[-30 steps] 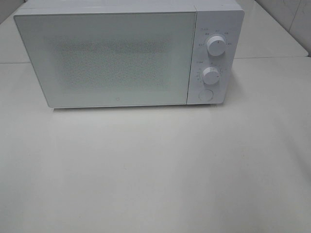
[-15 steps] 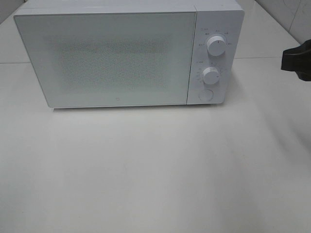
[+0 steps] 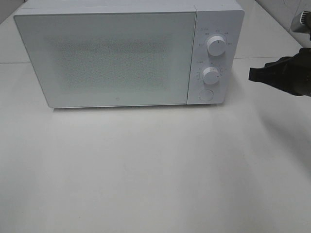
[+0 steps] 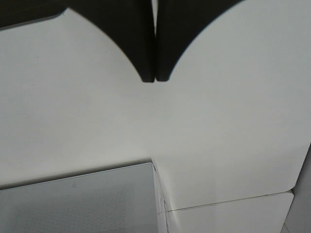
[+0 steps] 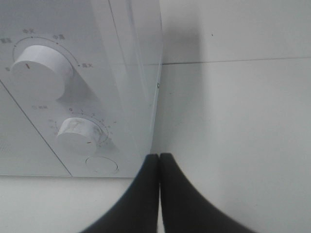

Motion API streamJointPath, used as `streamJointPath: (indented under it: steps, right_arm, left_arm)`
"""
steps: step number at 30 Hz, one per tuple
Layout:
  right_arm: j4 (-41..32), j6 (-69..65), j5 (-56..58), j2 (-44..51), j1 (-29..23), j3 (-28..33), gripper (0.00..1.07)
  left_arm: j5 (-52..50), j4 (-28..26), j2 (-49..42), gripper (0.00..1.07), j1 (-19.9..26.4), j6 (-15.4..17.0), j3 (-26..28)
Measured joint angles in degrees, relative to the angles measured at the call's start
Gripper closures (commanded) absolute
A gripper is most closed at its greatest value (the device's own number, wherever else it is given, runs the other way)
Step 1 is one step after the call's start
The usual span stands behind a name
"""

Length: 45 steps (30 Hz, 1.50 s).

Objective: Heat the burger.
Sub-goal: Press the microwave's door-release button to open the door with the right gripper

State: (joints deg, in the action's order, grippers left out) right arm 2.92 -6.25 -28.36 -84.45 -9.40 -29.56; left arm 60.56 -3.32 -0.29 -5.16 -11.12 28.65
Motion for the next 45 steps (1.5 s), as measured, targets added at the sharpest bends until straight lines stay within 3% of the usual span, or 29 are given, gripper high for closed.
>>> streamJointPath:
  steps: [4,11,14,18,28,40,45]
  right_arm:
    - [0.97,-4.64,-3.15,-2.69,0.0,-0.06,1.07]
    - [14.9,-21.31,-13.52,-9.45,0.0,-0.11,1.07]
    - [17.48,-24.64,-15.87,-10.83,-0.11,-0.17,1.07]
    - [19.94,-27.73,-17.19,-14.04,-3.9,-0.29,1.07]
    - [20.45,-32.03,-17.19,-19.54,-13.41,-5.04,1.07]
    - [15.87,-45.09,-18.05,-23.89,-13.92,-5.56,1.07]
    - [7.16,-47.27,-18.74,-24.12,-13.92,-5.56,1.07]
  left_arm:
    - [0.0,0.0,0.0,1.06,0.0,0.0,0.0]
    - [0.0,0.0,0.0,1.06,0.0,0.0,0.0]
    - [0.0,0.0,0.0,1.06,0.0,0.0,0.0]
    - [0.0,0.0,0.0,1.06,0.0,0.0,0.0]
    - [0.0,0.0,0.0,1.06,0.0,0.0,0.0]
    - [0.0,0.0,0.0,1.06,0.0,0.0,0.0]
    - [0.0,0.0,0.0,1.06,0.0,0.0,0.0]
